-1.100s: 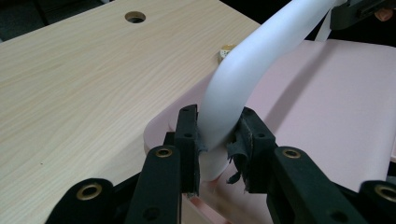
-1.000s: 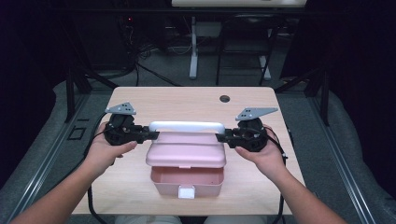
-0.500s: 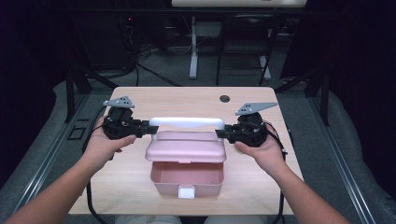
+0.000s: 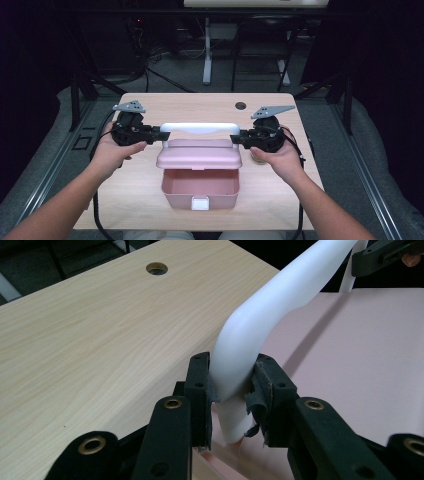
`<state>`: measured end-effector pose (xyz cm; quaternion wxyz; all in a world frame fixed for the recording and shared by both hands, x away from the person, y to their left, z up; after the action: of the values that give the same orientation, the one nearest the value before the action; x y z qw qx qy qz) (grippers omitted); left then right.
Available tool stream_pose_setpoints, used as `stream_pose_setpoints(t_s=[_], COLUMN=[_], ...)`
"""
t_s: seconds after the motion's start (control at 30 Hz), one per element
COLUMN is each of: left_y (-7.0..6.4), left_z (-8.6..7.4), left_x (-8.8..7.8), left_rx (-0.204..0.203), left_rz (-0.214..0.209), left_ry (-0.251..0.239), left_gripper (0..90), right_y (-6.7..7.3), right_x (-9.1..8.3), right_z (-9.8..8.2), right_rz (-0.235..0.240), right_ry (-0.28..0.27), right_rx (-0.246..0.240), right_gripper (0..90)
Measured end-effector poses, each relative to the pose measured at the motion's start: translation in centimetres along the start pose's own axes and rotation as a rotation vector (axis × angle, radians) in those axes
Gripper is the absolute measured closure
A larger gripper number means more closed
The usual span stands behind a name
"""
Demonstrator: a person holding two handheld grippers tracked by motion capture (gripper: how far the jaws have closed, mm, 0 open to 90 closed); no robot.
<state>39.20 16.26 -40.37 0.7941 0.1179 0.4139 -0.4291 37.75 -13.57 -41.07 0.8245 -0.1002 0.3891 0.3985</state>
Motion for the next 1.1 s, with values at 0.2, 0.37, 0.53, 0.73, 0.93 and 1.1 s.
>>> stream_pose_setpoints(t_s=[0.2, 0.37, 0.53, 0.73, 0.93, 1.1], left_y=[0.0, 0.0, 0.1, 0.0, 0.2, 0.4], left_z=[0.0, 0.0, -0.2, -0.8, -1.9, -2.8], left_x=[0.1, 0.1, 0.0, -0.2, -1.5, -1.8], left_rx=[0.000, 0.000, -0.010, -0.012, -0.017, -0.017], left_rz=[-0.002, -0.001, -0.006, 0.002, 0.014, 0.020], left_ry=[0.000, 0.003, -0.006, -0.008, -0.022, -0.024], left_gripper=[71.1, 71.3, 70.5, 69.0, 68.8, 69.7], right_y=[-0.1, 0.0, 0.1, 0.1, -0.1, -0.1], right_x=[0.0, -0.1, 0.0, 0.0, -0.1, -0.1], right_z=[0.6, 1.3, 1.5, 1.6, 1.7, 1.7], right_rz=[0.015, 0.027, -0.011, -0.019, -0.027, -0.029], right_ry=[-0.024, -0.035, -0.021, -0.015, -0.021, -0.020], right_rx=[0.010, 0.005, -0.031, -0.039, -0.031, -0.030], right_gripper=[65.8, 64.6, 67.0, 67.2, 67.7, 67.8])
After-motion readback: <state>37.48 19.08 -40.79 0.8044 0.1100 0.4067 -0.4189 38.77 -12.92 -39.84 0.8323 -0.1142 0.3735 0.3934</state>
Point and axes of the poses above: each handheld gripper's, and its own axes: x roughly forward along the jaws, z roughly out of its top, y roughly to its left, the point moved 5 cm from there along x, roughly forward along the jaws, and after that the axes turned 13 degrees about y, right-handed, at the moved point
